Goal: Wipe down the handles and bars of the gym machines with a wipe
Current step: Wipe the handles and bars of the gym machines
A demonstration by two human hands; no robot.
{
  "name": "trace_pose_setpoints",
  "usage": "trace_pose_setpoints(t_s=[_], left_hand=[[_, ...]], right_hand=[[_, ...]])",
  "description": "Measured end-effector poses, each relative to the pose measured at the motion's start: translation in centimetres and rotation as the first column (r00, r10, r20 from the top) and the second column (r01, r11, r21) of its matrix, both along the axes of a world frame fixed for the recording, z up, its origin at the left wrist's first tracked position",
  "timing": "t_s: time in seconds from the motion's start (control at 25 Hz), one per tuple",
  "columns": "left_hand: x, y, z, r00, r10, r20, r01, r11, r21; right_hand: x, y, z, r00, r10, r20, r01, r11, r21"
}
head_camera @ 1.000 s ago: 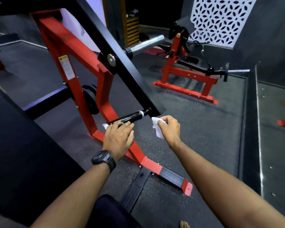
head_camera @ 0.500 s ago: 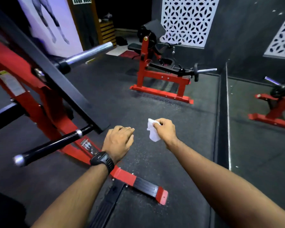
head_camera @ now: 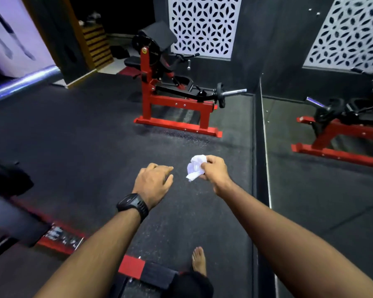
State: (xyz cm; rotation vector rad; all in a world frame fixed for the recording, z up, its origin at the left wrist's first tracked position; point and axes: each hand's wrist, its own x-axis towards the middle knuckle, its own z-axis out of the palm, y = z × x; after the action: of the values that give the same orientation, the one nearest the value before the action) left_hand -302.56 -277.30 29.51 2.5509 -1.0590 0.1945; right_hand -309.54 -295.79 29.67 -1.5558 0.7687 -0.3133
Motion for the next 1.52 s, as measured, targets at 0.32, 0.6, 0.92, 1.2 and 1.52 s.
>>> trace_pose_setpoints(t_s=[0.32,0.6,0.92,1.2,1.52], left_hand=[[17.5,-20.7,0.0,0.998,-0.056,-0.012,0.056,0.998,-0.002],[30.7,-36.1,1.2,0.997,-0.074,-0.015,0.074,0.996,0.042],[47.0,-55.6,-1.2,0.996,0.055,-0.068,-0.051,0.997,0.064],[59.4,-69.4,-1.6,0.977,0.185,-0.103,-0.18,0.982,0.053],[74.7,-82.4,-5.2,0.931,0.312,-0.189,-0.307,0.95,0.056]], right_hand=[[15.2,-18.8,1.5,0.995,-0.097,0.031,0.091,0.983,0.16],[28.4,-34.7,1.6,0.991,-0.132,0.023,0.13,0.989,0.071],[47.6,-56.3,-1.7,0.999,0.021,-0.031,-0.024,0.993,-0.116],[63.5,-71.3,-3.6,0.975,0.173,-0.142,-0.202,0.952,-0.23],[79.3,-83.3,-2.1,0.926,0.291,-0.242,-0.351,0.898,-0.264]])
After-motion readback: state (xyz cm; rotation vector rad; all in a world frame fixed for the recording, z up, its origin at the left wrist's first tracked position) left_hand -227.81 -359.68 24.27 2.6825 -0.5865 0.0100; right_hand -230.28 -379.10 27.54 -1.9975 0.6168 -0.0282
